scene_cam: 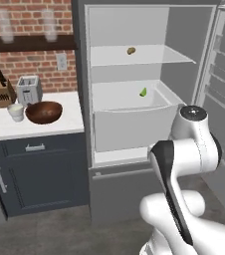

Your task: Grab a lemon wedge from the fridge and one ice cube from the ice bowl, and put them in the glass of lemonade.

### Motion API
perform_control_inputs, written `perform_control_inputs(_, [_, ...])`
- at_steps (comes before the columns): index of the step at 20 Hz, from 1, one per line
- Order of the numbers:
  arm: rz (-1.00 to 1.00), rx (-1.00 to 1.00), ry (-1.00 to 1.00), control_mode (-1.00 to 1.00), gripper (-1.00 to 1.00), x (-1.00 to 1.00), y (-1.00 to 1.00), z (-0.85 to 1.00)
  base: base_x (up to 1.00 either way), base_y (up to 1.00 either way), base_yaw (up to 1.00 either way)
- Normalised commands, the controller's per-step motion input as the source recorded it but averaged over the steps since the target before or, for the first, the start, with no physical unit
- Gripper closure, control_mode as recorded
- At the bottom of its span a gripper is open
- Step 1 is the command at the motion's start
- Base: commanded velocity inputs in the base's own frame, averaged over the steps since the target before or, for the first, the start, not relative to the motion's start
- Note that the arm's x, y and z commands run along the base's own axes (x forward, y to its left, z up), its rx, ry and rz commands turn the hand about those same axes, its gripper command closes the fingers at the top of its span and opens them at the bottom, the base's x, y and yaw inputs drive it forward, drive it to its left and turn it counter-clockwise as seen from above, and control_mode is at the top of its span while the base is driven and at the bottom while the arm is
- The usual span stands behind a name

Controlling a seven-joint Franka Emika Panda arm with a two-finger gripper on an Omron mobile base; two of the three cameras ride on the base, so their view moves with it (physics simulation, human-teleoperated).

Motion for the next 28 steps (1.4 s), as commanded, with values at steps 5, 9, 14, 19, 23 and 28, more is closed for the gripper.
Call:
perform_control_inputs(5, [0.00, 0.00, 0.00, 1.00, -1.00, 0.00, 0.00, 0.00, 0.03, -0.38, 0.01])
perform_control_inputs(9, [0.00, 0.00, 0.00, 1.00, -1.00, 0.00, 0.00, 0.00, 0.27, -0.04, 0.00])
perform_control_inputs(14, [0.00, 0.00, 0.00, 1.00, -1.00, 0.00, 0.00, 0.00, 0.56, -0.01, 0.00])
perform_control_inputs(19, [0.00, 0.00, 0.00, 1.00, -1.00, 0.00, 0.00, 0.00, 0.71, -0.27, 0.04])
perform_control_inputs(23, [0.00, 0.00, 0.00, 1.00, -1.00, 0.00, 0.00, 0.00, 0.67, -0.29, 0.05])
perform_control_inputs(28, [0.00, 0.00, 0.00, 1.00, -1.00, 0.00, 0.00, 0.00, 0.56, -0.24, 0.05])
